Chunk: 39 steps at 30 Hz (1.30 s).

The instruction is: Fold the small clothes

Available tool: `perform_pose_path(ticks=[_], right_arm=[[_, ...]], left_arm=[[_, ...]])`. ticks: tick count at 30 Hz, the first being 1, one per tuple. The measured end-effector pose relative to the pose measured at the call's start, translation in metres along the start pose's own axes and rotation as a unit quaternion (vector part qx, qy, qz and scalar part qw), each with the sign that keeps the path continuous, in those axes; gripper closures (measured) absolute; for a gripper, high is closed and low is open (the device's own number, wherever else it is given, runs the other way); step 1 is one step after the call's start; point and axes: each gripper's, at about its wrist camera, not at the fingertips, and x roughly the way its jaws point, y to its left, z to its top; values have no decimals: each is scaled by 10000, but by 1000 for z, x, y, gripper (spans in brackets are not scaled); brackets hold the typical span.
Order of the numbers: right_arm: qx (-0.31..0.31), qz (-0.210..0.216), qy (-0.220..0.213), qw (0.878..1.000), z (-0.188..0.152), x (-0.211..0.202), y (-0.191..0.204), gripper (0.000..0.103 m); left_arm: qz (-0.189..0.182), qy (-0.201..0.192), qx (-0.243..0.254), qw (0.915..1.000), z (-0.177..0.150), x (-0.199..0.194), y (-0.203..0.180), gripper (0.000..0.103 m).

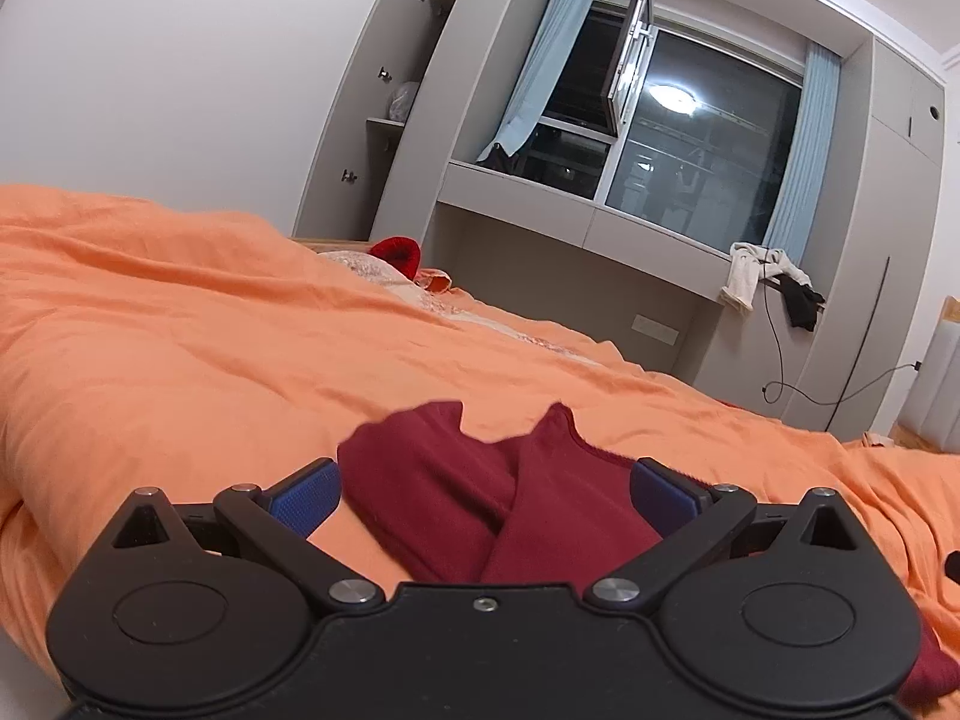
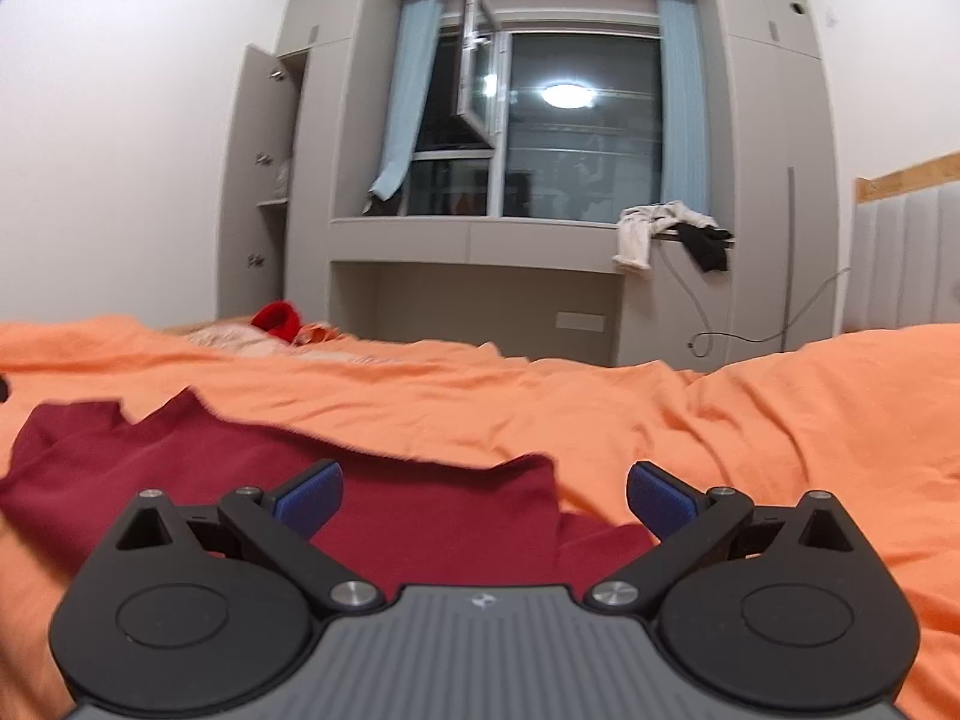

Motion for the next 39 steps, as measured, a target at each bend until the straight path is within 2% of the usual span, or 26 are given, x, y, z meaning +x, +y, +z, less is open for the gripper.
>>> perform_pose_path(ticks=[6,11,16,23,27,34,39], right_arm=[[-669,281,89,9973,-11,-6,36,0],[-836,390,193,9956,-16,-1,50,0],[-733,413,271,9961,-17,4,50,0],[-677,441,376,9960,-19,12,49,0],[-601,431,468,9962,-21,17,50,0],[-529,405,516,9964,-22,20,47,0],[-508,395,611,9961,-25,24,46,0]], left_arm=[[-222,241,10,9995,-16,-10,-2,1],[-482,583,-314,9966,-21,-7,7,1],[-876,998,-662,9889,-29,0,11,1],[-1536,1525,-481,9751,-49,7,-5,1],[-1552,1654,-391,9732,-53,21,-14,1],[-1565,1923,-848,9651,-41,63,-12,1],[-1474,2044,-712,9651,-27,98,-17,1]])
